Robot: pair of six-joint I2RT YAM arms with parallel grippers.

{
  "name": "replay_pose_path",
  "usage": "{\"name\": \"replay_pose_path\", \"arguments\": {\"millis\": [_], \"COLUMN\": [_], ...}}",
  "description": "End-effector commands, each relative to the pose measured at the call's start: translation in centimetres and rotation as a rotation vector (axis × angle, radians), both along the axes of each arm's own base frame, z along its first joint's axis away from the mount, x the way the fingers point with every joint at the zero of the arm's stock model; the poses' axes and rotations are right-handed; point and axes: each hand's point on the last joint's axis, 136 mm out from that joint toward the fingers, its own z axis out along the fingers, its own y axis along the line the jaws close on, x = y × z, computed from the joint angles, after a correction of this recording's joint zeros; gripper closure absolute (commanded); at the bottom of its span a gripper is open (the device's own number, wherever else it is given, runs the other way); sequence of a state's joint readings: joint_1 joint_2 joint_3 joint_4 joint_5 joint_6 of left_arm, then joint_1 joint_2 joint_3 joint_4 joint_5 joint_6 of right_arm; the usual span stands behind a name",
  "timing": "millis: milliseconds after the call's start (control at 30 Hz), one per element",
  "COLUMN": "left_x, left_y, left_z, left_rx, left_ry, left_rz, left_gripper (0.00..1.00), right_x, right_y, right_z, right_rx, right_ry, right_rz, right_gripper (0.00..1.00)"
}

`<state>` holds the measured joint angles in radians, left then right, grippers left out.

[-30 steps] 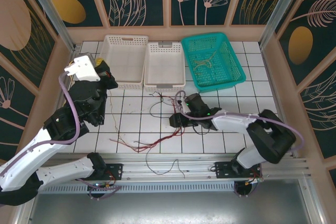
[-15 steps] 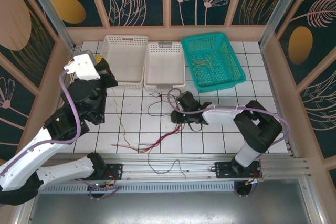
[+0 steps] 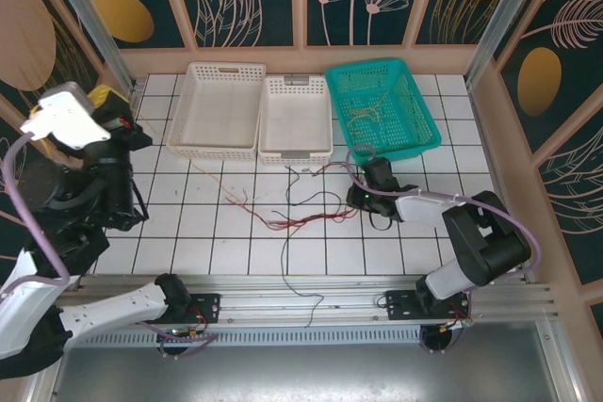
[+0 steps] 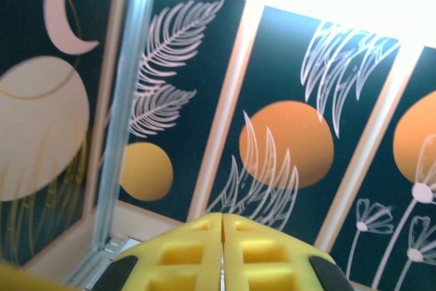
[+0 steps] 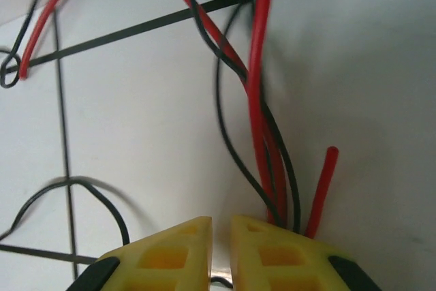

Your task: Untangle the cables

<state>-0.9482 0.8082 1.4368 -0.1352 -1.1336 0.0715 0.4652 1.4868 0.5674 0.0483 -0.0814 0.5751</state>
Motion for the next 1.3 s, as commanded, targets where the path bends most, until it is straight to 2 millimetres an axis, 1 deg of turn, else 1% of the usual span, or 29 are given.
{"name": "replay_pose_path", "arguments": {"millis": [0, 133, 200, 267, 300, 333, 367, 433, 467, 533, 600, 633, 700, 767, 833, 900, 1000, 1067, 1133, 1200, 1267], "left_x": [-1.2, -0.8, -0.4, 0.2, 0.5, 0.8, 1.1, 1.9, 2.3, 3.2, 4.2, 4.7, 5.4, 6.0, 6.7, 7.4, 8.7, 9.9, 11.0, 12.5, 13.9], "left_y": [2.2, 1.4, 0.7, -0.3, -0.9, -1.4, -1.9, -3.3, -4.0, -6.3, -8.1, -9.0, -10.6, -12.4, -14.0, -16.2, -19.6, -21.7, -24.1, -26.8, -28.8], "left_z": [2.2, 2.6, 2.3, 1.8, 1.4, 1.0, 0.5, -0.6, -1.1, -1.9, -2.3, -2.3, -1.8, -0.9, 0.6, 2.4, 4.6, 5.7, 6.6, 6.9, 7.4], "left_rx": [0.009, 0.036, 0.046, 0.055, 0.059, 0.061, 0.061, 0.065, 0.070, 0.081, 0.093, 0.103, 0.107, 0.108, 0.102, 0.114, 0.124, 0.132, 0.146, 0.163, 0.175], "left_ry": [-0.034, -0.028, -0.026, -0.013, -0.007, 0.000, 0.005, 0.020, 0.030, 0.033, 0.044, 0.045, 0.027, -0.006, -0.040, -0.084, -0.141, -0.169, -0.200, -0.219, -0.241], "left_rz": [0.058, 0.051, 0.037, 0.016, 0.006, -0.008, -0.022, -0.051, -0.065, -0.132, -0.161, -0.176, -0.209, -0.264, -0.307, -0.372, -0.452, -0.493, -0.554, -0.602, -0.637], "left_gripper": [1.00, 1.00, 1.00, 1.00, 1.00, 1.00, 1.00, 1.00, 1.00, 1.00, 1.00, 1.00, 1.00, 1.00, 1.00, 1.00, 1.00, 1.00, 1.00, 1.00, 1.00], "right_x": [-3.4, -3.4, -3.1, -3.1, -3.0, -3.2, -3.2, -3.2, -3.2, -3.3, -3.8, -4.0, -3.8, -3.7, -3.8, -3.8, -3.6, -3.6, -3.5, -3.5, -3.7], "right_y": [-4.5, -4.6, -4.3, -2.6, -2.1, -1.1, -0.6, 0.4, 0.9, 2.5, 4.0, 4.3, 3.8, 3.1, 3.1, 2.9, 1.7, 0.9, 0.1, -1.0, -1.7], "right_z": [-3.1, -2.8, -1.8, -0.2, 0.9, 1.9, 2.7, 4.5, 5.3, 7.3, 8.8, 9.2, 9.4, 9.9, 11.0, 12.2, 13.5, 14.1, 15.0, 16.0, 17.1], "right_rx": [-0.114, -0.121, -0.152, -0.162, -0.161, -0.156, -0.144, -0.098, -0.067, 0.016, 0.083, 0.097, 0.076, 0.063, 0.090, 0.112, 0.104, 0.100, 0.098, 0.093, 0.101], "right_ry": [0.141, 0.133, 0.098, 0.041, 0.014, -0.013, -0.031, -0.075, -0.095, -0.157, -0.202, -0.216, -0.226, -0.247, -0.286, -0.331, -0.382, -0.411, -0.441, -0.472, -0.508], "right_rz": [-0.096, -0.097, -0.086, -0.024, -0.013, 0.010, 0.020, 0.034, 0.045, 0.106, 0.175, 0.192, 0.174, 0.147, 0.149, 0.140, 0.083, 0.054, 0.020, -0.022, -0.047], "right_gripper": [0.84, 0.84, 0.84, 0.75, 0.68, 0.63, 0.60, 0.51, 0.48, 0.44, 0.40, 0.39, 0.39, 0.39, 0.39, 0.38, 0.35, 0.34, 0.34, 0.34, 0.33]}}
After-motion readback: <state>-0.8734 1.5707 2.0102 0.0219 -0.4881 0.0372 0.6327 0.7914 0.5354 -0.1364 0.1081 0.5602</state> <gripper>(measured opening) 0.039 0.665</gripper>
